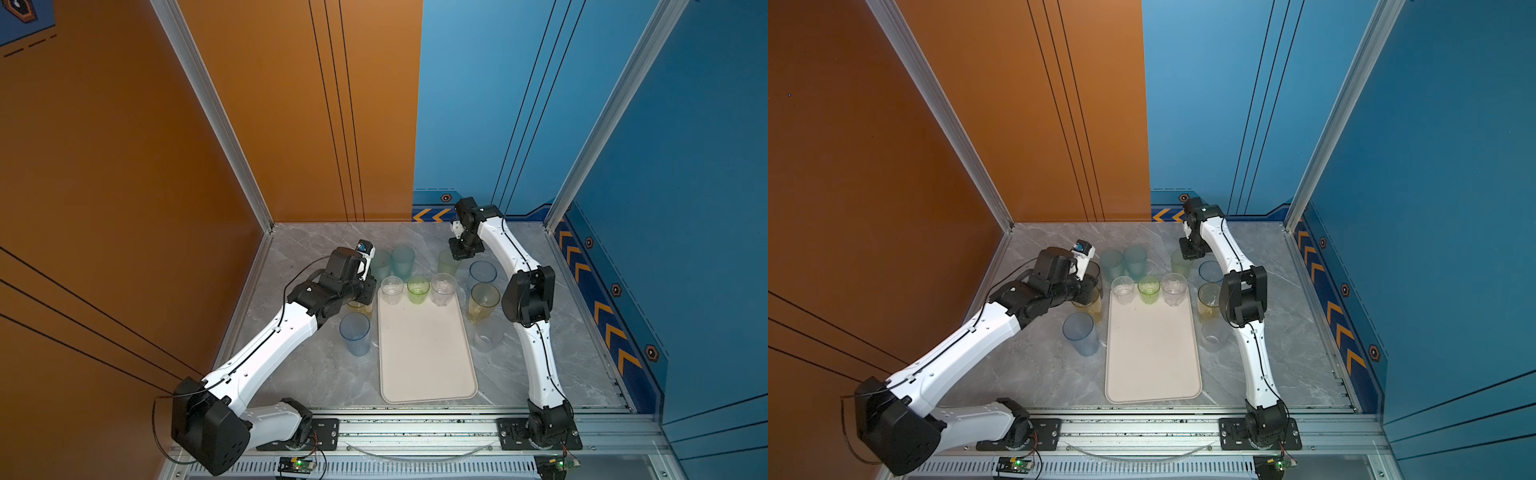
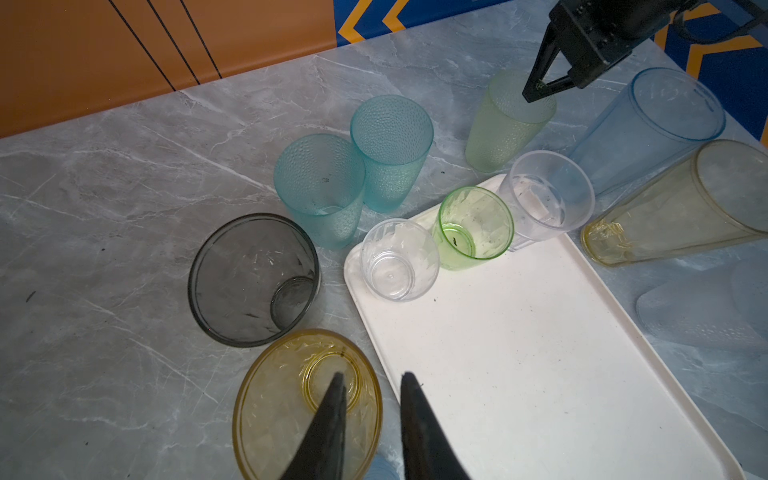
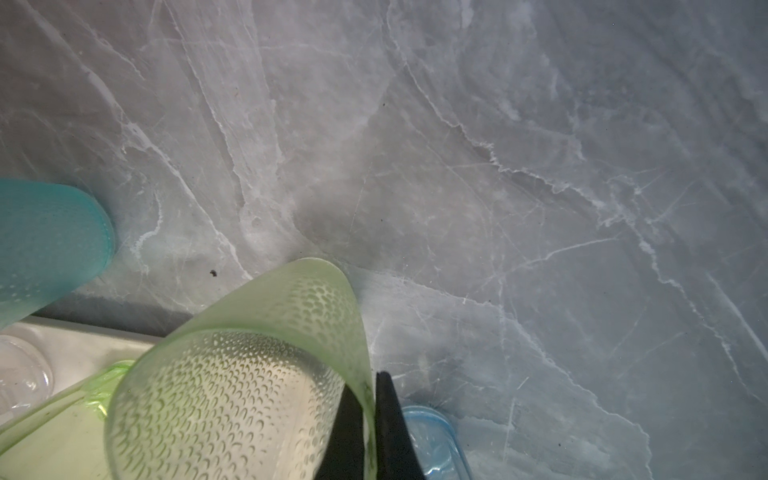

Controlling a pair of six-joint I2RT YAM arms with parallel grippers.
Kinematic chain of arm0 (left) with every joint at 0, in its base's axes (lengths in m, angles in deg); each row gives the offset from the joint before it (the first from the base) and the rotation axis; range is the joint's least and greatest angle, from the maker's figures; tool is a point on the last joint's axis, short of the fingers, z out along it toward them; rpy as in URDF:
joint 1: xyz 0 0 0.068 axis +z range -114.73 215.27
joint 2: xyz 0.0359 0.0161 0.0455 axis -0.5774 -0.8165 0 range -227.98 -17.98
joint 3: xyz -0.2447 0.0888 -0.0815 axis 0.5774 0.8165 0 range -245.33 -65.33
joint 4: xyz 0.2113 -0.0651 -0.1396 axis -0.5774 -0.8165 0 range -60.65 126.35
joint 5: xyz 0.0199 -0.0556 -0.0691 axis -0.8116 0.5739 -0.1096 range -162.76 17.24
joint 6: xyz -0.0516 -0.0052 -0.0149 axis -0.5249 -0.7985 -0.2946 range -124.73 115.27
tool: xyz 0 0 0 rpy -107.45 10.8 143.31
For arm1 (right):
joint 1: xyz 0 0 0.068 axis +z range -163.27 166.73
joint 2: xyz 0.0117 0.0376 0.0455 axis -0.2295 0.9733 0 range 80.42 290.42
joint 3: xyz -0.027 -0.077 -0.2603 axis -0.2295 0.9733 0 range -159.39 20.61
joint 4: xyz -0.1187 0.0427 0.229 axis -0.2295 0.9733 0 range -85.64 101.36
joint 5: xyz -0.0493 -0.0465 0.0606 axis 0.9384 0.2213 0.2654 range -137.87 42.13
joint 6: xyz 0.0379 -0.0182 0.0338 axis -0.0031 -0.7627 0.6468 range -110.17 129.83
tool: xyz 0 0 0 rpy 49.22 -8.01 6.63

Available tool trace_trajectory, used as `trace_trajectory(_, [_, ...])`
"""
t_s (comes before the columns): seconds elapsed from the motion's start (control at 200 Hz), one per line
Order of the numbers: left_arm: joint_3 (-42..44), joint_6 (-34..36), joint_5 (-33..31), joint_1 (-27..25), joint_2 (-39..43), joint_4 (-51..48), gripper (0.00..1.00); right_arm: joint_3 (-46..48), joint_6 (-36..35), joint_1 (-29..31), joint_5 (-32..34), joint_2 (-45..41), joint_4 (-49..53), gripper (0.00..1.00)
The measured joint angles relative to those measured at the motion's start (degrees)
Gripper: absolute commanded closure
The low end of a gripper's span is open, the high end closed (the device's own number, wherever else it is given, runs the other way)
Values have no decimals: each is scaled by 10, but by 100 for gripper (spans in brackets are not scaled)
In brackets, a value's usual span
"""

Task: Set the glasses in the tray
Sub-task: 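Lower the right gripper onto the dotted green cup's rim and close, then lift the dotted green cup and carry it over the tray's near end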

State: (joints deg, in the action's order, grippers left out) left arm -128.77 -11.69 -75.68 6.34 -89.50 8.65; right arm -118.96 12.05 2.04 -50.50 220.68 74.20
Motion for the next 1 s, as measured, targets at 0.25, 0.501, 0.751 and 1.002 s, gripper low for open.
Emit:
trace_trajectory(0.25, [1, 0, 0, 0, 4, 0, 75, 22, 2, 3, 18, -25, -33, 100])
trace_trajectory(0.501, [7, 0, 0, 0, 22, -2, 75, 114, 7, 14, 37, -165, -99, 100])
trace_trajectory(0.751, [7, -8, -1, 0, 26, -3, 75, 203, 5, 70, 57, -315, -143, 100])
trace_trajectory(1.002, [-1, -15, -15, -5, 34, -3, 74, 275, 0, 206, 66, -392, -148, 100])
